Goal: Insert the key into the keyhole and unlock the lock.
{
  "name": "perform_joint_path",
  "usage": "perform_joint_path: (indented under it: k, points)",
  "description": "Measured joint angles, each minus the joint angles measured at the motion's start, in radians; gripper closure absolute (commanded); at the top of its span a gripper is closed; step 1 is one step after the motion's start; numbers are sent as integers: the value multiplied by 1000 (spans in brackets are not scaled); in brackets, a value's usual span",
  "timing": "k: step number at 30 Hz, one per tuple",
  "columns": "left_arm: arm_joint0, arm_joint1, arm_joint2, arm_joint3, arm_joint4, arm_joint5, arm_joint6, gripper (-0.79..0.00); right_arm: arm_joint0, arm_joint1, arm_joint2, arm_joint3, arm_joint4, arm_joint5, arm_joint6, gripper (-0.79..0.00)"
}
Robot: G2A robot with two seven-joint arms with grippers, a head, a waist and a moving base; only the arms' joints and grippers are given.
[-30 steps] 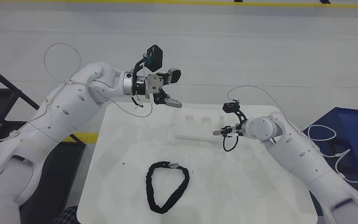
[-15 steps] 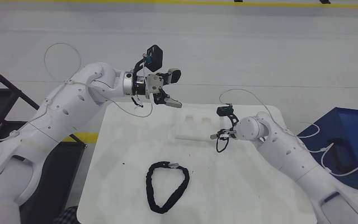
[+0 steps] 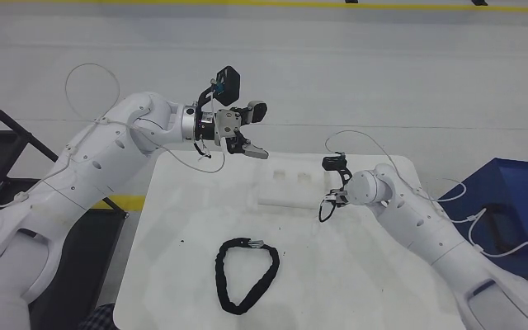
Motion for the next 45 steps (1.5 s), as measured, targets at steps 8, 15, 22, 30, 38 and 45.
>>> perform_joint_path:
  k: [8, 15, 22, 30, 38, 45]
  points:
    - [0, 0, 0, 0, 0, 0, 0, -785, 3, -16, 7, 46, -19, 18, -26, -99]
    - [0, 0, 0, 0, 0, 0, 0, -785, 3, -33, 13, 86, -17, 12, -45, -120]
    - [0, 0, 0, 0, 0, 0, 0, -785, 10, -52, 11, 117, -22, 8, -39, 0]
    - [0, 0, 0, 0, 0, 0, 0, -785, 20, -53, 35, 96, -48, 20, -9, 0]
    - [0, 0, 0, 0, 0, 0, 0, -785, 3, -24, 77, -36, -132, 69, 85, 0]
    - [0, 0, 0, 0, 0, 0, 0, -785, -81, 29, 192, -249, -173, 65, 112, 0]
